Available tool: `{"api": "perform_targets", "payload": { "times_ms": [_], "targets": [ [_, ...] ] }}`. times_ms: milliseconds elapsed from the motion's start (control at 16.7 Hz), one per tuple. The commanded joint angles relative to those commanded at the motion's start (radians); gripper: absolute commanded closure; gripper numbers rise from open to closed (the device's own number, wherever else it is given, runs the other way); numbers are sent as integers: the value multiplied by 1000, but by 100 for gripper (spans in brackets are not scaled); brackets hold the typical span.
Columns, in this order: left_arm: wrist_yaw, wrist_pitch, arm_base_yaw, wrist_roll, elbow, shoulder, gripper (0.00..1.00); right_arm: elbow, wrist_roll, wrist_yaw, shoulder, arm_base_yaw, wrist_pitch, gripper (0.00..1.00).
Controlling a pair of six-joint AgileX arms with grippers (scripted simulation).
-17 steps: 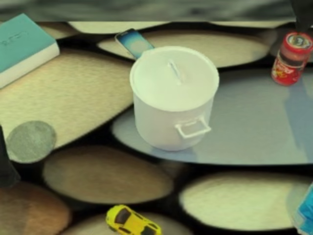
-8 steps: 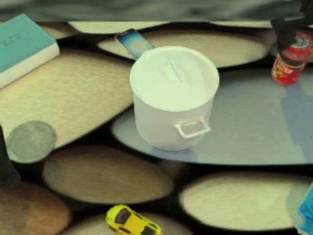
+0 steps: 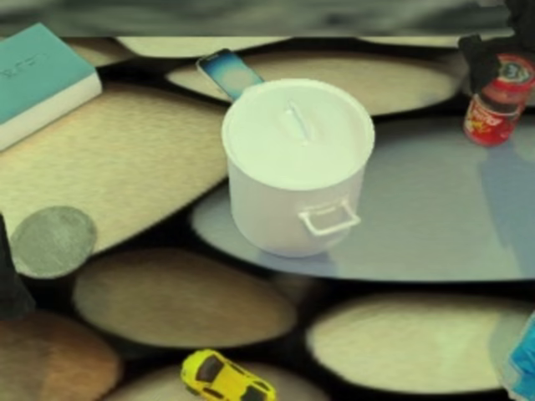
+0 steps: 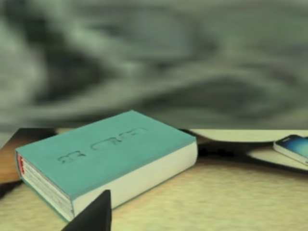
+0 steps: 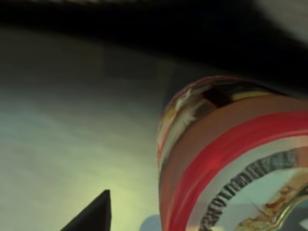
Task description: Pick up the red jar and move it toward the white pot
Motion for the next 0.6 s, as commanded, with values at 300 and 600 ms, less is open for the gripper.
{"api": "perform_targets", "payload": {
  "times_ms": [300, 600],
  "targets": [
    [0, 0, 0, 0, 0, 0, 0, -154, 6, 1, -12, 6, 138, 0],
    [0, 0, 0, 0, 0, 0, 0, -157, 6, 1, -12, 6, 142, 8]
  ]
}}
